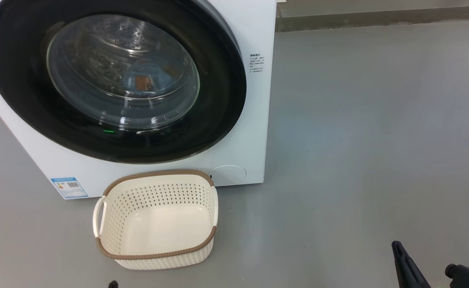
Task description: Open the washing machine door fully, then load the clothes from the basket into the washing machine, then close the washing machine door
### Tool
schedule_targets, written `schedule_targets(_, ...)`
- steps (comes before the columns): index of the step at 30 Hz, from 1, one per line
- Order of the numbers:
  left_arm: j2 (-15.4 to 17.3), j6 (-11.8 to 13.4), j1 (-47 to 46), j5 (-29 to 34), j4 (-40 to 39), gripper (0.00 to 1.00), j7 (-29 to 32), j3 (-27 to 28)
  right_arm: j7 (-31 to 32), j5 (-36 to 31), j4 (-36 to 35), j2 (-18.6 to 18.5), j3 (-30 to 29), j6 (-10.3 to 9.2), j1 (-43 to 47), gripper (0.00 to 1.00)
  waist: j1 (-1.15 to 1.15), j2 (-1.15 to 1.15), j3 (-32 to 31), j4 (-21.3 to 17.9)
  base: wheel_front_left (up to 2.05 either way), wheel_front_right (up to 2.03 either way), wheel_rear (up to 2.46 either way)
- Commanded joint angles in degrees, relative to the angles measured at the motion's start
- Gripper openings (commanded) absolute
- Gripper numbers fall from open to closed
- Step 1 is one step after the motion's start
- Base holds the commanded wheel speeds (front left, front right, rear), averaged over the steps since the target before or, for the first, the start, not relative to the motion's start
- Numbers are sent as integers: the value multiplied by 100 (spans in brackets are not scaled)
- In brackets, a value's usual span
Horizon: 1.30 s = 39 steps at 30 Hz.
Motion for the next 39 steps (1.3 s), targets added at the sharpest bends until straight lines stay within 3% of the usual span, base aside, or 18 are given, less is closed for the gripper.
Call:
schedule_targets(1,98,-29,-231,-155,-91,0,40,103,40,188,-122,-29,-22,-8,-237,0,0,0,2,-3,0,0,0)
schedule_targets(39,153,-218,-726,-2272,19,0,638,444,667,2611,-100,41,-76,-18,-567,0,0,0,52,-67,0,0,0)
